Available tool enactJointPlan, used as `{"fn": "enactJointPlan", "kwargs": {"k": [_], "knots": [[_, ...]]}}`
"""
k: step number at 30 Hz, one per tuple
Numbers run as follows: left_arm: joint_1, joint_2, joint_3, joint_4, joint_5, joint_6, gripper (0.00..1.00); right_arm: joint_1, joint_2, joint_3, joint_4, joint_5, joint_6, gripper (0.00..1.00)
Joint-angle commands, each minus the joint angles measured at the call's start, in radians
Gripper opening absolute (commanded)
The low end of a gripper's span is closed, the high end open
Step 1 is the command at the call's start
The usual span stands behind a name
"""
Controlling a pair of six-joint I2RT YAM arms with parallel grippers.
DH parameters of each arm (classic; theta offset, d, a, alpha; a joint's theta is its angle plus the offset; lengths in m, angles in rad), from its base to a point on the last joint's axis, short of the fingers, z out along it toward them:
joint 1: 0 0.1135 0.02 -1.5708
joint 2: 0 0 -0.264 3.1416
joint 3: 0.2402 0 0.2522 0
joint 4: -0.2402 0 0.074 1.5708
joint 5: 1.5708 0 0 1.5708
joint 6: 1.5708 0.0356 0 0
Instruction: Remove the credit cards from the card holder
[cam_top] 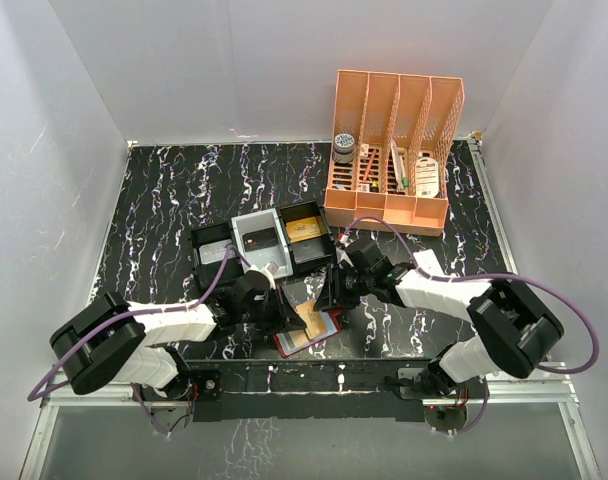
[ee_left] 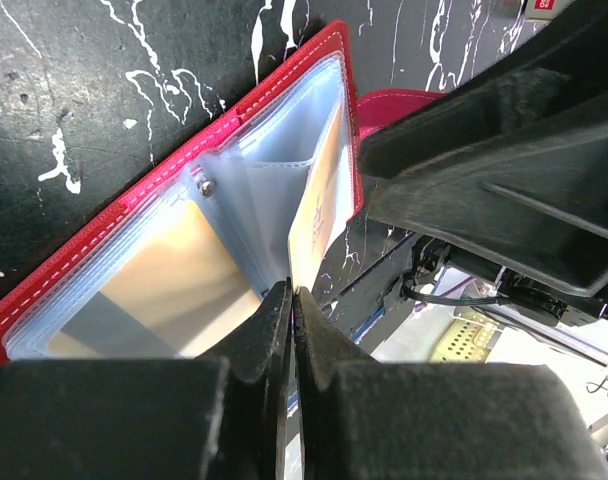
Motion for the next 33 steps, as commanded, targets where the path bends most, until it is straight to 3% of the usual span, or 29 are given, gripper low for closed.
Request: {"fn": "enactJointPlan", "kwargs": {"k": [1, 6, 13, 24, 30, 33], "knots": [[0.006, 0.001, 0.032, -0.026, 0.021, 0.028, 0.01, 0.008, 0.065, 0.043, 0.021, -0.029, -0.054, 0.31], [0.011, 0.006, 0.025, 0.0, 0.058, 0.039, 0.06, 0.013, 0.127, 0.043, 0.004, -0.017, -0.079, 0.31], [0.025, -0.003, 0.017, 0.02, 0.095, 0.052, 0.06, 0.013, 0.134, 0.035, -0.013, 0.026, -0.062, 0.0], [0.052, -0.043, -0.025, 0.013, 0.109, 0.043, 0.05, 0.013, 0.11, 0.025, -0.032, 0.089, -0.028, 0.0], [0.062, -0.06, -0.033, -0.001, 0.118, 0.048, 0.08, 0.013, 0.103, 0.022, -0.032, 0.094, -0.022, 0.0], [0.062, -0.051, -0.032, 0.01, 0.133, 0.05, 0.14, 0.013, 0.104, 0.023, -0.029, 0.087, -0.021, 0.0]]}}
